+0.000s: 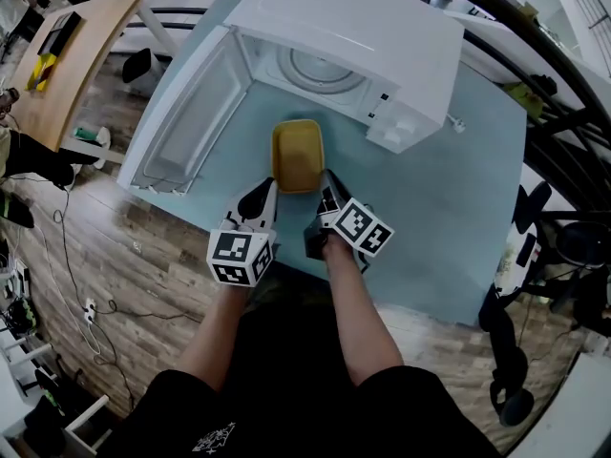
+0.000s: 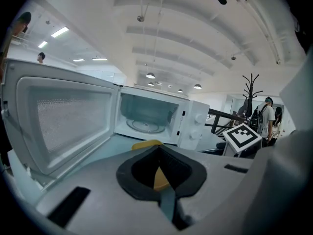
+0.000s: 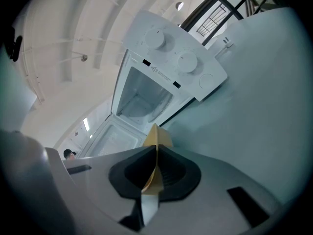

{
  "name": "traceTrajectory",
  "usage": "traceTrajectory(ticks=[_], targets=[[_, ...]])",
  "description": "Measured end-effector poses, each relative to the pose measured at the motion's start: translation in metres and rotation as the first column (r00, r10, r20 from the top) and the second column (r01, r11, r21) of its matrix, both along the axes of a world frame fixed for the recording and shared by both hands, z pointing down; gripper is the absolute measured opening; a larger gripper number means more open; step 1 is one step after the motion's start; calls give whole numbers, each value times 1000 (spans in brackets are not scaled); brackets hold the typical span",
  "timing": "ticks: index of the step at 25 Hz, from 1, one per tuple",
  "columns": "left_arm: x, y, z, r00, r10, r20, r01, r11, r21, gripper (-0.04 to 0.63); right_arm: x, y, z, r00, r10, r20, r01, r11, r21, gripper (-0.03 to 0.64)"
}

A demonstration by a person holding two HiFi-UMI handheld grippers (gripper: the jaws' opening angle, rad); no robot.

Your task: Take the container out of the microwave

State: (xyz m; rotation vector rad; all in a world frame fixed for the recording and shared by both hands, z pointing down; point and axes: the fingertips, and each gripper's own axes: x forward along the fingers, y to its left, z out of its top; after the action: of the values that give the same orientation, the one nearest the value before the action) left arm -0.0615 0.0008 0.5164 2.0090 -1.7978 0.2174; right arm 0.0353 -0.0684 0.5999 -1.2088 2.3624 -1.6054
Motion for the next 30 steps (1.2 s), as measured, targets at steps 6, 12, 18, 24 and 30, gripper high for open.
traceTrajectory(ticks=[6, 12, 18, 24, 30], targets=[[3, 4, 6, 1000, 2, -3, -2, 1000, -15, 8, 2, 6, 10, 1000, -3, -9, 3, 1000, -16, 18], [3, 7, 9, 1000, -3, 2, 3, 1000, -25, 8, 2, 9, 17, 1000, -8, -24, 7, 1000, -27, 18], [3, 12, 9, 1000, -11, 5, 11, 999, -37, 8, 4, 14, 26, 999, -17, -41, 15, 999, -49, 18], [4, 14, 11, 1000, -6, 10, 7, 999, -45, 8, 4, 19, 32, 999, -27, -41, 25, 998, -65, 18], [6, 17, 17, 1000, -6, 7, 6, 998, -56, 8, 5, 21, 35, 997, -50, -57, 46, 997, -58, 18]])
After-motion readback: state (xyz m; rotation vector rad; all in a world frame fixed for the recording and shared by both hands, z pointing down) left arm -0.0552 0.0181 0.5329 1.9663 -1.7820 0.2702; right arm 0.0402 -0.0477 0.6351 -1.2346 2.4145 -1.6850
